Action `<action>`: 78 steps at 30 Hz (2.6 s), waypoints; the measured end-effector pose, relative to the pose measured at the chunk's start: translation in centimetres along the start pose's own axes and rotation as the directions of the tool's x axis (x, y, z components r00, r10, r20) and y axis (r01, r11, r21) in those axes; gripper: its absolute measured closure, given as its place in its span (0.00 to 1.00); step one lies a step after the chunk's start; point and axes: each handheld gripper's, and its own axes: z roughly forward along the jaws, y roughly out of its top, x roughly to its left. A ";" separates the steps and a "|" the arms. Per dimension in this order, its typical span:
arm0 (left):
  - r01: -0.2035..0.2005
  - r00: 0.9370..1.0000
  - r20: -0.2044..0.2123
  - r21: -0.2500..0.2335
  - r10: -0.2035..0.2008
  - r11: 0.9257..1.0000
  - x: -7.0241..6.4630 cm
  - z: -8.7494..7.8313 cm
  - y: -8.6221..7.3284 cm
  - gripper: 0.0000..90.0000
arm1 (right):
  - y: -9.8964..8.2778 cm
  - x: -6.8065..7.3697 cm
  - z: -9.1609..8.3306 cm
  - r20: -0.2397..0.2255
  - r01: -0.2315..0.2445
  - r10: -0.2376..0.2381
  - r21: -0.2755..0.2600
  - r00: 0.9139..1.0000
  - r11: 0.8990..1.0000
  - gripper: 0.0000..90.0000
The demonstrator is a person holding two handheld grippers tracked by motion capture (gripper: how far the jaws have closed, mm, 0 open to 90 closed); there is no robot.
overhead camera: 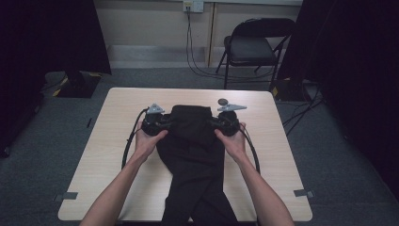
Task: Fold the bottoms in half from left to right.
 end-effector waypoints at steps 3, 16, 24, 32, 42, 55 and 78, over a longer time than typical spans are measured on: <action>-0.020 0.999 0.032 -0.079 0.022 0.997 -1.3 -2.5 2.4 0.89 | 2.8 0.1 -2.5 -0.015 0.013 -0.014 -0.086 1.000 0.996 0.85; -0.096 0.985 0.143 0.013 0.093 0.995 -6.5 -7.5 -3.7 0.89 | -0.6 4.0 -9.0 -0.137 0.076 -0.090 -0.102 0.987 0.992 0.85; -0.072 0.980 0.195 0.231 0.026 0.970 -7.6 -5.2 -9.9 0.88 | -8.7 5.3 -7.2 -0.189 0.061 -0.042 0.094 0.981 0.994 0.85; -0.122 0.989 0.117 0.292 0.092 0.948 -6.5 -2.1 -10.7 0.85 | -11.2 4.2 -3.9 -0.149 0.088 -0.059 0.202 0.987 0.975 0.85; -0.026 0.998 -0.042 0.244 0.037 0.970 -2.3 1.7 -8.5 0.82 | -8.8 2.0 0.8 -0.043 0.075 -0.069 0.167 0.997 0.983 0.85; -0.002 0.994 -0.106 0.212 0.025 0.977 -0.7 2.7 -7.9 0.54 | -6.8 0.6 3.4 0.065 0.026 -0.035 0.135 0.997 0.991 0.64; -0.038 0.997 -0.052 0.216 0.050 0.976 -4.4 -3.3 -8.9 0.37 | -11.8 4.9 -5.3 -0.111 0.130 -0.108 0.217 0.988 0.968 0.39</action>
